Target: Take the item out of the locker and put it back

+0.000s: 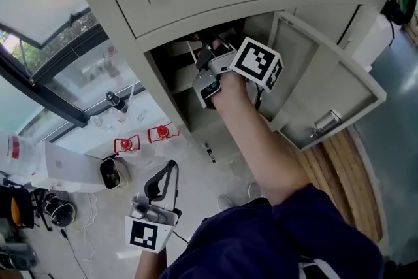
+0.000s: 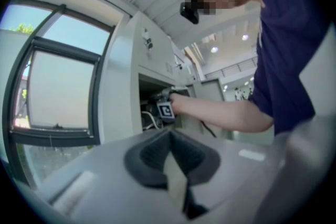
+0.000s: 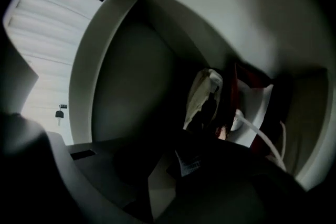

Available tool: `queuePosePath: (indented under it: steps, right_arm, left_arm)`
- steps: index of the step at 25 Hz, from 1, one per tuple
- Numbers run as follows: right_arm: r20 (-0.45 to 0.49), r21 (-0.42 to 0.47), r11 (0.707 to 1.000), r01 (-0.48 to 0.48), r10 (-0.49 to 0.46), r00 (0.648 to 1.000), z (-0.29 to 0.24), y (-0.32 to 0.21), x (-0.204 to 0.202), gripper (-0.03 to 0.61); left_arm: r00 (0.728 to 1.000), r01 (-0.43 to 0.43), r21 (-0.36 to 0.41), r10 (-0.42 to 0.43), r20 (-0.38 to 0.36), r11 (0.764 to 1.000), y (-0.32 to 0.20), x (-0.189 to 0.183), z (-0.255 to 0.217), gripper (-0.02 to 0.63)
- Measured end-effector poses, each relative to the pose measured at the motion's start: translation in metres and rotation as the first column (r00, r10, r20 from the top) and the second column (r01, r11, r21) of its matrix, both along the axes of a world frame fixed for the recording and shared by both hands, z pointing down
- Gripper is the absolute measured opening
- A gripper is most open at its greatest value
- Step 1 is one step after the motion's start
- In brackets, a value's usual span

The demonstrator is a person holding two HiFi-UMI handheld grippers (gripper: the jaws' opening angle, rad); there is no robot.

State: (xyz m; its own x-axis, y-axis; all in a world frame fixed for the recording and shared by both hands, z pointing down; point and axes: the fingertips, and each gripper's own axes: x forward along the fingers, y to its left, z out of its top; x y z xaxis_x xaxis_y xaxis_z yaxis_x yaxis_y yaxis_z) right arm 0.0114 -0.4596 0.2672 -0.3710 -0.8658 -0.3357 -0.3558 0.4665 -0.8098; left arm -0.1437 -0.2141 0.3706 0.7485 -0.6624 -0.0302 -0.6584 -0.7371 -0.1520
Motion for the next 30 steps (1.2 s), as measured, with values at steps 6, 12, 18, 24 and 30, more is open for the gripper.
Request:
queuePosePath:
  steps: [6,12,18,24,30]
  right_arm:
    - [0.135,-0.059,0.998,-0.005,0.013,0.991,0.008,-0.019,0.005,0.075]
    - [0.205,-0.111,0.993,-0.042,0.065,0.977,0.009,-0.034,0.012,0.115]
    - [0.237,-0.138,0.986,-0.088,0.119,0.964,0.01,-0.049,0.023,0.114]
    - [0.243,-0.166,0.978,-0.124,0.163,0.956,0.014,-0.06,0.03,0.058]
    - [0.289,-0.125,0.986,-0.107,0.14,0.947,0.008,-0.058,0.031,0.029]
  left_arm:
    - [1.0,0.005,-0.004,-0.005,0.017,1.0,-0.001,0.002,0.0,0.003]
    - [1.0,0.022,-0.005,-0.022,0.022,1.0,-0.003,-0.002,-0.001,0.003]
    - [0.999,0.033,-0.02,-0.033,0.003,0.999,-0.006,-0.006,-0.002,0.003]
    - [0.999,0.037,-0.013,-0.037,-0.002,0.999,-0.011,-0.005,-0.006,0.003]
    - [0.999,0.039,-0.01,-0.039,0.002,0.999,-0.013,-0.001,-0.008,0.003]
